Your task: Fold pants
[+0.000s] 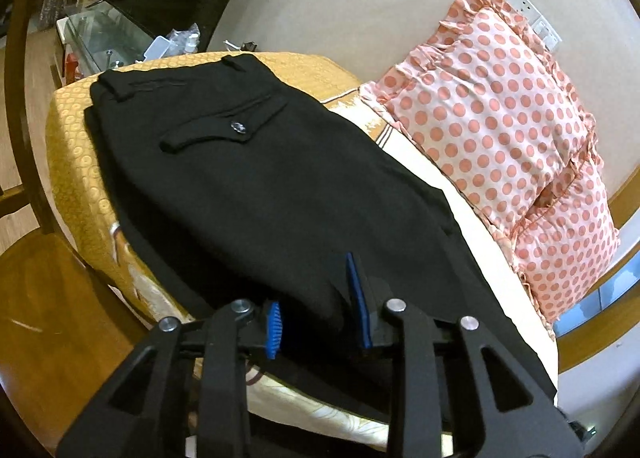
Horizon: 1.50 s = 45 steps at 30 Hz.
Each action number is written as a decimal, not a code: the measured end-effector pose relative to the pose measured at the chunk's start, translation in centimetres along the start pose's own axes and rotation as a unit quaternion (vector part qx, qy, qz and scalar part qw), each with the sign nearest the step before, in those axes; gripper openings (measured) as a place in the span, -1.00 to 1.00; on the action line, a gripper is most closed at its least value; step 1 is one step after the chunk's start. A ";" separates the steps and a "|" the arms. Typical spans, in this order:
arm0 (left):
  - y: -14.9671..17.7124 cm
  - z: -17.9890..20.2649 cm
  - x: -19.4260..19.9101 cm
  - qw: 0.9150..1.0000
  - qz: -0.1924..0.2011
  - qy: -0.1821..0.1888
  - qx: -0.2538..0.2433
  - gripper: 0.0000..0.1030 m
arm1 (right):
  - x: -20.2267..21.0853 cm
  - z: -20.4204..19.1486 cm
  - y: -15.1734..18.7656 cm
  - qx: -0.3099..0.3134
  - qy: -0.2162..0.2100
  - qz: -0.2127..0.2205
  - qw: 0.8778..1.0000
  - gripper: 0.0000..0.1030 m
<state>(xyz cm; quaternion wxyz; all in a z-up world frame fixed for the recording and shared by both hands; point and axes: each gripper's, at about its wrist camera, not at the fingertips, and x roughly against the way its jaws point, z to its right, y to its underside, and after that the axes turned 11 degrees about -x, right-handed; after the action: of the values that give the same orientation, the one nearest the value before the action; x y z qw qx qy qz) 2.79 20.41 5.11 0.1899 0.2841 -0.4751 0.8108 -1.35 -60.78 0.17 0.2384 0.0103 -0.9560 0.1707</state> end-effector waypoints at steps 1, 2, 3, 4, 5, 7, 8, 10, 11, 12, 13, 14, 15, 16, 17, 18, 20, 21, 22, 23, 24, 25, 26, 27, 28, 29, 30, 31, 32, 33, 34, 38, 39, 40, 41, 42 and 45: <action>0.1 0.1 0.0 1.000 0.000 0.000 -0.003 -0.44 | 0.6 -0.7 0.0 0.021 0.009 0.013 1.000 -0.94; 0.3 0.0 0.1 1.000 0.000 0.000 -0.006 -0.44 | 0.6 -0.7 0.1 0.031 0.023 0.016 0.999 -0.94; 0.5 -0.1 0.0 1.000 -0.001 0.002 -0.006 -0.44 | 0.2 -0.1 0.3 0.029 0.043 0.009 0.999 -0.94; 0.6 -0.2 -0.1 1.000 -0.004 0.003 -0.004 -0.44 | -0.1 0.7 0.4 0.017 0.052 0.002 0.998 -0.94; 0.7 -0.3 -0.1 1.000 -0.006 0.004 -0.003 -0.46 | -0.2 1.6 0.6 0.004 0.056 -0.004 0.998 -0.94; 0.8 -0.6 -0.2 1.000 -0.011 0.005 -0.005 -0.50 | -0.1 3.1 1.0 -0.013 0.050 -0.004 0.999 -0.94; 0.8 -0.7 -0.2 1.000 -0.012 0.004 -0.007 -0.61 | 0.1 3.4 1.2 -0.013 0.046 0.000 0.999 -0.94; 0.6 -0.9 0.2 1.000 -0.011 0.005 -0.015 -0.74 | 0.8 3.1 1.6 0.002 0.053 0.011 0.999 -0.94; 0.5 -1.0 0.4 1.000 -0.009 0.006 -0.018 -0.78 | 1.0 3.0 1.7 0.005 0.054 0.015 0.998 -0.94; 0.5 -1.2 0.7 1.000 -0.008 0.008 -0.019 -0.79 | 1.5 3.0 2.0 0.005 0.056 0.021 0.998 -0.94; 0.5 -1.5 0.8 1.000 -0.009 0.010 -0.019 -0.80 | 1.7 3.0 2.2 0.004 0.056 0.024 0.998 -0.94; 0.6 -1.7 0.8 1.000 -0.010 0.012 -0.017 -0.80 | 1.7 3.0 2.3 0.005 0.057 0.027 0.998 -0.94; 0.8 -1.9 0.5 1.000 -0.016 0.012 -0.016 -0.80 | 1.6 3.1 2.4 0.008 0.060 0.028 0.998 -0.94; 0.9 -2.0 0.3 1.000 -0.022 0.008 -0.020 -0.80 | 1.4 3.3 2.4 0.011 0.064 0.027 0.998 -0.94; 1.1 -2.0 0.1 0.999 -0.026 0.005 -0.023 -0.79 | 1.4 3.3 2.4 0.012 0.062 0.028 0.998 -0.93; 1.2 -2.0 0.2 0.999 -0.023 0.003 -0.031 -0.74 | 1.5 3.2 2.4 0.017 0.065 0.029 0.997 -0.93; 1.2 -1.9 0.9 0.999 -0.013 -0.007 -0.037 -0.52 | 2.1 2.9 2.5 0.029 0.072 0.036 0.996 -0.63; 1.1 -2.0 1.6 0.999 0.001 -0.021 -0.040 -0.42 | 2.5 2.8 2.4 0.034 0.079 0.044 0.995 -0.46; 1.0 -1.9 2.3 0.998 0.017 -0.038 -0.046 -0.23 | 3.1 2.8 2.1 0.040 0.082 0.058 0.994 0.02; 0.8 -1.7 3.4 0.995 0.043 -0.064 -0.058 -0.06 | 3.9 2.8 1.8 0.044 0.080 0.080 0.993 0.56; 0.6 -1.5 4.0 0.993 0.060 -0.077 -0.066 0.02 | 4.4 2.9 1.7 0.046 0.085 0.100 0.990 0.61; 0.4 -1.3 4.7 0.990 0.081 -0.090 -0.075 0.17 | 5.0 3.0 1.3 0.053 0.091 0.128 0.986 0.57; 0.2 -0.9 5.3 0.986 0.101 -0.099 -0.086 0.34 | 5.1 3.0 0.9 0.058 0.091 0.134 0.985 0.47; 0.1 -0.3 5.8 0.982 0.120 -0.103 -0.099 0.41 | 5.0 3.1 0.6 0.063 0.090 0.134 0.985 0.42; -0.1 0.3 6.0 0.980 0.131 -0.102 -0.111 0.52 | 4.6 3.2 0.3 0.066 0.090 0.129 0.985 0.37; -0.2 1.1 6.0 0.978 0.141 -0.097 -0.124 0.59 | 4.2 3.3 0.1 0.069 0.091 0.124 0.986 0.30; -0.3 1.6 5.8 0.977 0.143 -0.092 -0.132 0.60 | 3.5 3.4 -0.1 0.072 0.094 0.114 0.986 0.28; -0.3 2.3 5.6 0.976 0.143 -0.085 -0.142 0.62 | 3.0 3.6 -0.1 0.072 0.096 0.106 0.987 0.23; -0.3 3.0 5.3 0.975 0.143 -0.077 -0.152 0.65 | 2.6 3.8 0.0 0.071 0.096 0.098 0.988 0.21; -0.2 4.0 4.8 0.974 0.139 -0.065 -0.166 0.68 | 2.7 3.8 0.4 0.077 0.095 0.106 0.987 0.21; -0.1 4.6 4.4 0.973 0.135 -0.058 -0.176 0.73 | 2.7 3.6 0.8 0.085 0.092 0.100 0.987 0.16; 0.7 6.4 2.0 0.971 0.105 -0.036 -0.211 0.77 | 2.9 2.9 3.8 0.119 0.054 0.063 0.989 0.03; 1.0 6.5 1.0 0.973 0.088 -0.031 -0.212 0.77 | 3.0 2.8 4.5 0.125 0.039 0.050 0.990 -0.02; 1.2 6.5 0.3 0.974 0.076 -0.025 -0.210 0.77 | 2.9 2.7 5.0 0.127 0.026 0.038 0.991 -0.08; 1.4 6.4 -0.1 0.976 0.068 -0.021 -0.208 0.77 | 3.0 2.6 5.7 0.132 0.009 0.027 0.991 -0.23; 1.7 6.1 -0.8 0.979 0.054 -0.012 -0.198 0.77 | 2.7 2.6 6.1 0.132 -0.006 0.007 0.991 -0.26; 2.2 5.3 -2.1 0.984 0.030 0.004 -0.177 0.77 | 2.6 3.0 6.1 0.114 -0.015 0.016 0.993 -0.41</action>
<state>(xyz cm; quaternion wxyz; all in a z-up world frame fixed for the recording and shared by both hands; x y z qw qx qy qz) 4.60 14.66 4.34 0.2147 0.2287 -0.6186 0.7204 -5.65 -55.86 -3.05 0.2186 0.0243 -0.9337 0.2825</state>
